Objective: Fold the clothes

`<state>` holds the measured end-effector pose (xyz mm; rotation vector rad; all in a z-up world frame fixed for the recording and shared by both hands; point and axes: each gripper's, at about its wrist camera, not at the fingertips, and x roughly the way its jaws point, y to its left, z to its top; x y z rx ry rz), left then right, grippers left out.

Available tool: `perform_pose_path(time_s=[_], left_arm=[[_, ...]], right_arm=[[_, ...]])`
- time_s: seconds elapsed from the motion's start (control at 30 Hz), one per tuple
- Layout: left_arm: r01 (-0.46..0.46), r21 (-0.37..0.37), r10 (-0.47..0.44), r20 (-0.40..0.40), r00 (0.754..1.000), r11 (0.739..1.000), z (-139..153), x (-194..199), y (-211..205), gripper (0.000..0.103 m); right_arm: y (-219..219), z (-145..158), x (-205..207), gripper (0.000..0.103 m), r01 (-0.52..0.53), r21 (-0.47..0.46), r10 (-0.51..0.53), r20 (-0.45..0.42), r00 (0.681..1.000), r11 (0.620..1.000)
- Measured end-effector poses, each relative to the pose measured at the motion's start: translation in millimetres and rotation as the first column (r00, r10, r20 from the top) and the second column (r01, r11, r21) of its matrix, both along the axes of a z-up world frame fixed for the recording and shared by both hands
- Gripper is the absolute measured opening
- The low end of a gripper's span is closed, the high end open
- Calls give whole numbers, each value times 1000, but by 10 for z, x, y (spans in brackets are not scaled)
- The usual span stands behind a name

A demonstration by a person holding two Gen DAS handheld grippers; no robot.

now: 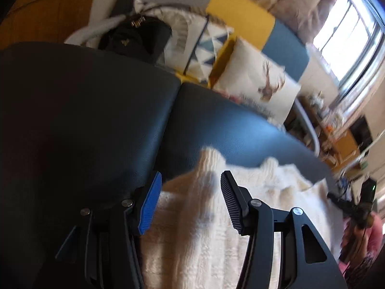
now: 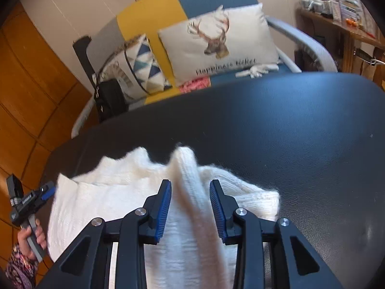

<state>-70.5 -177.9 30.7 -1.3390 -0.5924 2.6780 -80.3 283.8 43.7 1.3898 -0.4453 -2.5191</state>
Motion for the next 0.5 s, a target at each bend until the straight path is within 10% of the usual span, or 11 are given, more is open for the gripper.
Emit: perform_pose_path(time_s=[0.17, 0.27, 0.37, 0.5], left_arm=[[56, -52, -54, 29, 998, 997, -80, -100, 96, 54], [62, -83, -61, 16, 998, 995, -95, -80, 134, 54], [113, -156, -113, 13, 994, 981, -128, -73, 286, 23], [108, -160, -112, -17, 994, 981, -75, 2, 282, 9]], right_arm=[[-224, -76, -160, 34, -72, 89, 70, 23, 997, 993], [-365, -116, -168, 16, -88, 189, 90, 1, 996, 978], [-410, -139, -127, 7, -72, 225, 77, -13, 997, 972], [-384, -69, -22, 6, -24, 212, 40, -71, 997, 977]])
